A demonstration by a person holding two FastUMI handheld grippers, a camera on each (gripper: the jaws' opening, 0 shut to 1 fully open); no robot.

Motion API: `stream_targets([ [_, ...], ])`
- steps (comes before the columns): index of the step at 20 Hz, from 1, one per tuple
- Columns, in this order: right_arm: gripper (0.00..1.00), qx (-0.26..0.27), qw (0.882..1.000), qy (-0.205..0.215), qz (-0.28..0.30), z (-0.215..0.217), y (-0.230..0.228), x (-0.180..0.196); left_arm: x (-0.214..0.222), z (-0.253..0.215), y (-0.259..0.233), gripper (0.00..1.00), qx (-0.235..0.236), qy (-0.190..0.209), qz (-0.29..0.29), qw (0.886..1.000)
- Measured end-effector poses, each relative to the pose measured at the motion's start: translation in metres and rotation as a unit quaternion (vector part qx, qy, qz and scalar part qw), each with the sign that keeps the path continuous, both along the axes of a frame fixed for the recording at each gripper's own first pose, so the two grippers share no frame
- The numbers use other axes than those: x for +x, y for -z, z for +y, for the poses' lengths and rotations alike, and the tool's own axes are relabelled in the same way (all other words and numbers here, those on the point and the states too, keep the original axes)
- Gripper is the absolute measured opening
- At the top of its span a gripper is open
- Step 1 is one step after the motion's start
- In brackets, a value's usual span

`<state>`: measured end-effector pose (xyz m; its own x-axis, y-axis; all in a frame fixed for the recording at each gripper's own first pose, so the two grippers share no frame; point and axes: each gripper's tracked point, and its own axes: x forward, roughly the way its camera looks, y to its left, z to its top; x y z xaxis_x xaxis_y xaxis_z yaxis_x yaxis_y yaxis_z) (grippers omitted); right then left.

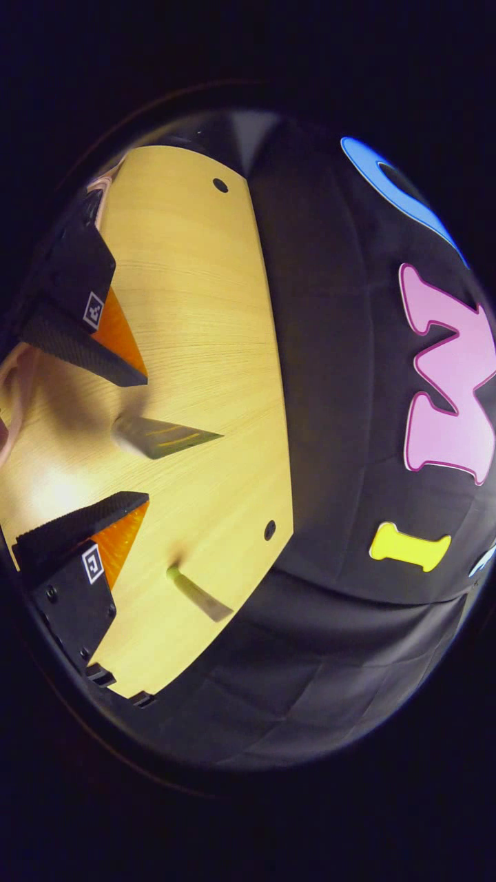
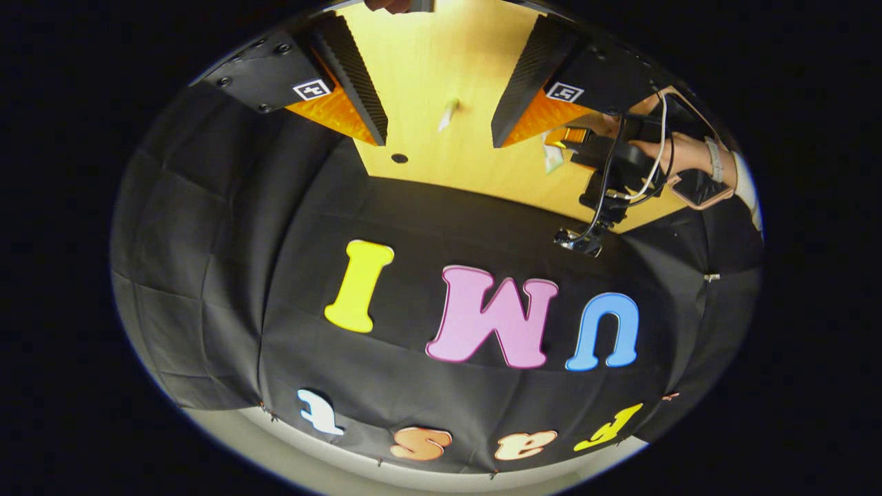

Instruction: First open the suitcase, pack the skin care products into it, and then close the suitcase.

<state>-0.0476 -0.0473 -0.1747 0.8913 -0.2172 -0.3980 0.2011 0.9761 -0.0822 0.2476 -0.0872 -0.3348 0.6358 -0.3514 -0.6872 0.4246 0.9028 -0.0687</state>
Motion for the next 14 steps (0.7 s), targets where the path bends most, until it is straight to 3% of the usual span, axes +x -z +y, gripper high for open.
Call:
stream_targets([
  [2,0.96,0.007,1.000,-0.011,0.018,-0.016,0.028,0.002,0.014,0.000,0.028,0.97,0.032,-0.011,0.009,0.999],
  [4,0.96,0.029,0.998,-0.027,0.052,-0.026,0.068,0.005,0.013,-0.012,0.043,0.97,0.027,0.000,0.029,0.999],
  [6,0.96,0.054,0.994,-0.041,0.083,-0.030,0.101,0.011,0.024,-0.009,0.044,0.40,0.049,-0.009,0.005,0.999],
  [10,0.96,0.126,0.982,-0.067,0.126,-0.025,0.166,0.035,0.014,-0.016,0.042,0.38,0.058,-0.012,0.018,0.998],
  [13,0.97,0.152,0.974,-0.073,0.149,-0.025,0.212,0.066,-0.008,-0.026,0.022,0.41,0.039,-0.019,0.031,0.999],
  [14,0.96,0.152,0.972,-0.081,0.157,-0.022,0.227,0.074,-0.018,-0.029,0.011,0.37,0.030,-0.024,0.032,0.999],
])
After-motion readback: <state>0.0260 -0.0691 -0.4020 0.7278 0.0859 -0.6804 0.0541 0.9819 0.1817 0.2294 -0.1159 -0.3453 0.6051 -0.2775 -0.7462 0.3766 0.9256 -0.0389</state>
